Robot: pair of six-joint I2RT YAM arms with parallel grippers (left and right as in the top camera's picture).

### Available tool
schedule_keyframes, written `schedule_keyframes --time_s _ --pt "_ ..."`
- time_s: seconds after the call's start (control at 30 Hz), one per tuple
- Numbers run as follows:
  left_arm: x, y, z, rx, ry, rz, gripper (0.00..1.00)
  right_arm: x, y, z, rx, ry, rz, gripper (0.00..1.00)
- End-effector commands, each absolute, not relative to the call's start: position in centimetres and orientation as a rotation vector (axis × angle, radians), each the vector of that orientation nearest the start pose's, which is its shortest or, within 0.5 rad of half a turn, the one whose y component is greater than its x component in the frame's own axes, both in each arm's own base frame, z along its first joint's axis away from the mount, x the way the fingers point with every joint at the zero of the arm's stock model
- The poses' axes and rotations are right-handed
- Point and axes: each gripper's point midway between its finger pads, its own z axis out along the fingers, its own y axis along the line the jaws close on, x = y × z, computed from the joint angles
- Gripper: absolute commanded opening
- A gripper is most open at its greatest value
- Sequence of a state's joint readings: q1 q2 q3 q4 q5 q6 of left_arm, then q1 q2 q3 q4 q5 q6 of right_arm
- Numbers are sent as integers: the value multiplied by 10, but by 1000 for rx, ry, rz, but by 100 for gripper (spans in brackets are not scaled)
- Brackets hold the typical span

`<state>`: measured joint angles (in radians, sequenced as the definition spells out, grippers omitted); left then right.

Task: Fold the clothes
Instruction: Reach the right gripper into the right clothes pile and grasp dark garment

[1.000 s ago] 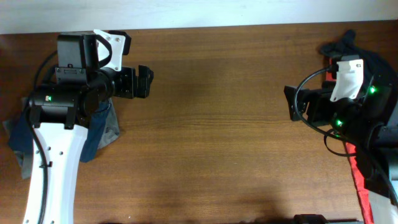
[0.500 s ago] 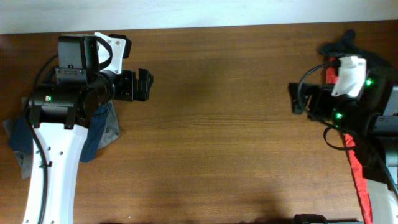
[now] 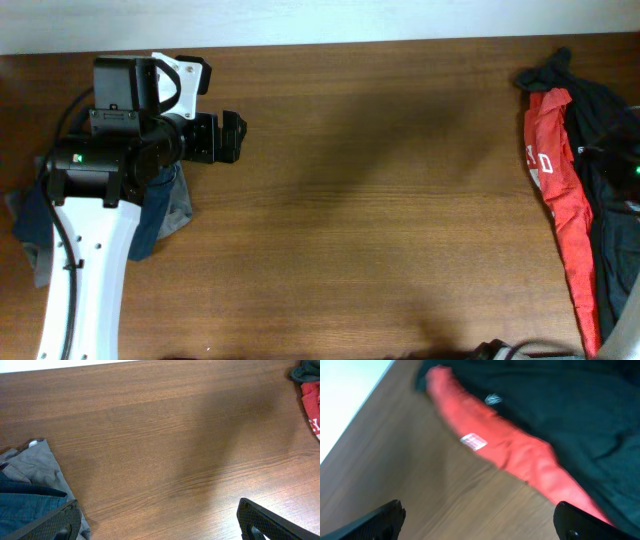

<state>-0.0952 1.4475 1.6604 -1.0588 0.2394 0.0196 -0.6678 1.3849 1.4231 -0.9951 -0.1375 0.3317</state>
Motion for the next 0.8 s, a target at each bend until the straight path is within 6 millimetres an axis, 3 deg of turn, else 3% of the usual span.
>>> schedule_keyframes --time_s 0.0,0.27,0.47,0.6,0.7,0.77 --pt "367 -78 303 278 2400 -327 99 292 -236 221 1287 2203 9 100" --pt "367 -78 303 278 2400 -327 99 328 -291 150 1376 2196 16 96" --pt "367 -78 303 278 2400 -327 99 346 -307 90 1376 2265 30 95" --pt "367 -78 303 278 2400 -327 99 363 -308 64 1285 2303 96 95" --pt "367 -78 303 278 2400 -327 99 372 -308 54 1268 2293 147 86" --pt "367 -78 303 278 2400 -327 99 376 -310 52 1268 2279 147 70"
